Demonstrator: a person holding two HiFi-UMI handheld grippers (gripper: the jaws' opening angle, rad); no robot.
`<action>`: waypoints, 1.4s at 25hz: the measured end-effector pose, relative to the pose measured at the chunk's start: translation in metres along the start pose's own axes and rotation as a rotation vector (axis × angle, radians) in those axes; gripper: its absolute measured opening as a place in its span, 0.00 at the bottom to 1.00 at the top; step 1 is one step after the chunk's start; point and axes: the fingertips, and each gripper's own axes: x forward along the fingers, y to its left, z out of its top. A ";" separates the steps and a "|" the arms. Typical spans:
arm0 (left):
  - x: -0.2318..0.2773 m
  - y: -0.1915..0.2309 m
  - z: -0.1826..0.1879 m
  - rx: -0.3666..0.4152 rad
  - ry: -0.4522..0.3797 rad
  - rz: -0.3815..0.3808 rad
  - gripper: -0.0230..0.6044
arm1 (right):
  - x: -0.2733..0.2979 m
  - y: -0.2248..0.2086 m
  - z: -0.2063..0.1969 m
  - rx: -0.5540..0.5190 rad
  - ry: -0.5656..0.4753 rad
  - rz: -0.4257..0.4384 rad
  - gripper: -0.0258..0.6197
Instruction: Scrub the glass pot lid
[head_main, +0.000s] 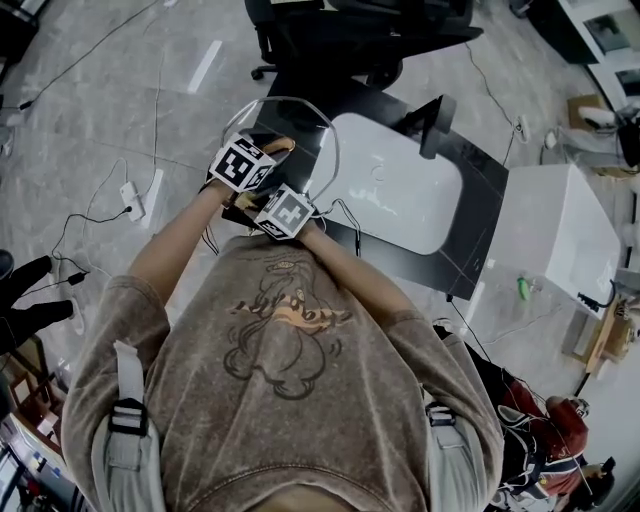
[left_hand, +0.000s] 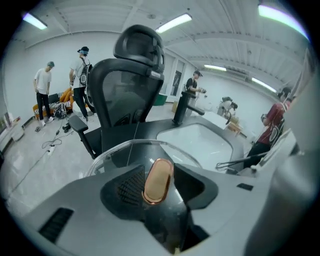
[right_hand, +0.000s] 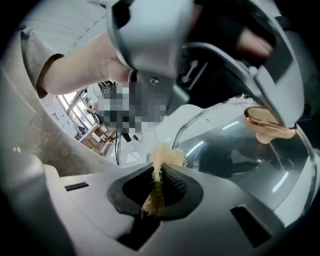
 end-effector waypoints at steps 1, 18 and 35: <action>-0.007 -0.002 0.007 -0.026 -0.033 -0.013 0.32 | -0.005 0.000 0.000 0.014 -0.015 0.010 0.10; -0.145 -0.036 0.127 0.034 -0.550 0.102 0.07 | -0.270 -0.029 0.101 -0.034 -0.797 -0.497 0.10; -0.158 -0.023 0.126 0.067 -0.748 0.195 0.06 | -0.308 -0.062 0.092 0.008 -0.966 -0.802 0.10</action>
